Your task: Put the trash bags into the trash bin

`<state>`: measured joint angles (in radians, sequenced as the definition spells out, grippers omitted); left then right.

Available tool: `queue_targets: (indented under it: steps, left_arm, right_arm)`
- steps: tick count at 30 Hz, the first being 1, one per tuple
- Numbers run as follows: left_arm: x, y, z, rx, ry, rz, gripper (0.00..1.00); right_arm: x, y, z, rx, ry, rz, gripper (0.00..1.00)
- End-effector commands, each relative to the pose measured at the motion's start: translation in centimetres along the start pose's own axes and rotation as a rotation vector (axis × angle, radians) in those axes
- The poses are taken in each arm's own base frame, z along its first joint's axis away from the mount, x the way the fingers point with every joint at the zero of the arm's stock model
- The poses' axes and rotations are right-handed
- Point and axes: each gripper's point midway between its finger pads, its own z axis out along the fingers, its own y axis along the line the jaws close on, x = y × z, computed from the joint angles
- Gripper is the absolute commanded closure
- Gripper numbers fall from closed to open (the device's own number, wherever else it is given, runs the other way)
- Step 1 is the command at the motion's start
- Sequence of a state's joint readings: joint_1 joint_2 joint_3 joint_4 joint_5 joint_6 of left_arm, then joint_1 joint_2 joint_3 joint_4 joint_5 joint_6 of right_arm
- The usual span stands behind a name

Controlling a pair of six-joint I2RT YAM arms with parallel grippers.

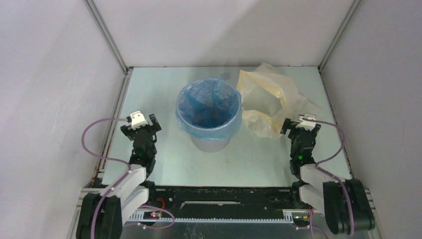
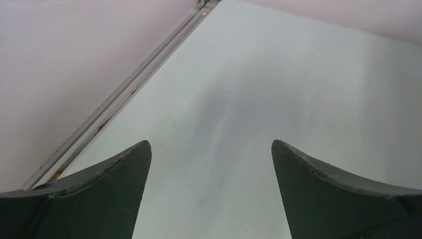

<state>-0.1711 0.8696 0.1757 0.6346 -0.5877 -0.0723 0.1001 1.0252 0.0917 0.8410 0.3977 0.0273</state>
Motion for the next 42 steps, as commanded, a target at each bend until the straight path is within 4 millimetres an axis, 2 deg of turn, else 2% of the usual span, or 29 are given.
queue_targets:
  steps: [1,4,6,8,9,12,14,24,27,29,42]
  left_arm:
    - [-0.6,0.2,1.7,0.032,-0.036,-0.008,0.0]
    - [-0.5,-0.2,2.2,0.062,-0.05,0.006,0.0]
    - [-0.5,-0.3,2.5,0.07,-0.051,0.021,0.0]
    - [-0.6,-0.3,2.8,0.075,-0.051,0.023,0.0]
    - [-0.5,-0.3,3.0,0.084,-0.055,0.027,0.0]
    - [0.4,0.3,4.2,0.101,-0.053,-0.017,0.0]
    - [0.9,-0.1,5.0,0.13,-0.03,-0.012,0.0]
    - [1.3,-1.0,4.7,0.192,-0.036,0.01,0.0]
    - [1.3,-1.4,4.6,0.206,-0.036,0.026,0.04]
    - [1.3,-1.4,4.5,0.204,-0.038,0.027,0.0]
    - [1.3,-1.4,4.6,0.2,-0.036,0.025,0.0]
  right_arm:
    - [-2.1,4.1,0.7,-0.22,-0.096,-0.016,0.0]
    - [-0.4,4.1,1.7,-0.216,-0.078,-0.008,0.0]
    - [-1.1,3.7,2.5,-0.16,-0.127,0.008,0.0]
    - [0.3,4.4,2.9,-0.206,-0.012,-0.009,0.0]
    - [0.0,5.0,3.3,-0.247,-0.019,-0.015,0.0]
    - [0.3,4.2,3.8,-0.196,0.016,0.005,0.0]
    - [0.3,4.3,4.0,-0.201,0.01,0.0,0.0]
    - [0.3,4.1,4.1,-0.198,0.021,0.007,0.0]
    - [0.4,4.1,4.1,-0.198,0.023,0.008,0.0]
    - [0.4,4.1,4.1,-0.199,0.022,0.009,0.0]
    - [0.4,4.2,4.1,-0.201,0.022,0.008,0.0]
